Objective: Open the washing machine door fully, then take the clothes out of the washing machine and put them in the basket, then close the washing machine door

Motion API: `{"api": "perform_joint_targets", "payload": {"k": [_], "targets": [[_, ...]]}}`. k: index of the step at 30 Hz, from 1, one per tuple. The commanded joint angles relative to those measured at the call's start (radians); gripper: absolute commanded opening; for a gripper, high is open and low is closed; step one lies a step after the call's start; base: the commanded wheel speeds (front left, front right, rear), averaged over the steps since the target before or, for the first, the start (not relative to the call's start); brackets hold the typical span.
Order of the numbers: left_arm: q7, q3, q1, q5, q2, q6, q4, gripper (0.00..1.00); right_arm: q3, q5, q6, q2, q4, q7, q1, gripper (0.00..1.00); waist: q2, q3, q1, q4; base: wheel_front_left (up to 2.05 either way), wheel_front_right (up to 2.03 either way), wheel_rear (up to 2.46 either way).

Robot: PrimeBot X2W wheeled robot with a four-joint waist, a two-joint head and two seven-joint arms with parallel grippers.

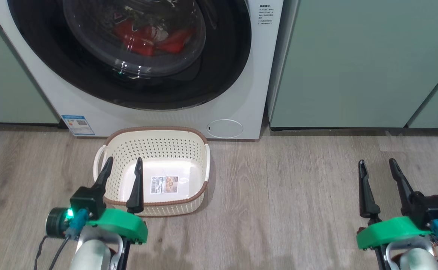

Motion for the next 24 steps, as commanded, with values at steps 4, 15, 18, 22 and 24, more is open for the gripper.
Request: {"api": "perform_joint_targets", "payload": {"k": [4, 15, 18, 22, 24], "targets": [[-0.010, 0.033, -0.057, -0.007, 0.012, -0.004, -0.026, 1.00, 0.022, 0.010, -0.001, -0.016, -0.028, -0.011, -0.041, 1.00, -0.0001, 0.001, 0.0000, 0.000, 0.00, 0.00, 0.00], [-0.010, 0.034, -0.058, -0.010, 0.012, -0.005, -0.022, 1.00, 0.027, 0.025, -0.001, -0.016, -0.027, -0.011, -0.041, 1.00, -0.0001, 0.000, 0.0000, 0.002, 0.00, 0.00, 0.00], [-0.010, 0.033, -0.059, -0.012, 0.012, -0.006, -0.021, 1.00, 0.034, 0.039, -0.001, -0.016, -0.023, -0.011, -0.043, 0.99, -0.0001, 0.001, 0.0000, 0.003, 0.00, 0.00, 0.00], [-0.010, 0.029, -0.062, -0.016, 0.012, -0.006, -0.022, 1.00, 0.040, 0.082, -0.001, -0.016, -0.018, -0.011, -0.058, 0.00, -0.0001, 0.008, 0.0000, 0.008, 0.00, 0.00, 0.00], [-0.010, 0.026, -0.065, -0.018, 0.012, -0.005, -0.023, 1.00, 0.028, 0.150, -0.001, -0.016, -0.010, -0.011, -0.069, 0.00, -0.0001, 0.014, 0.0000, 0.012, 0.00, 0.00, 0.00]]}}
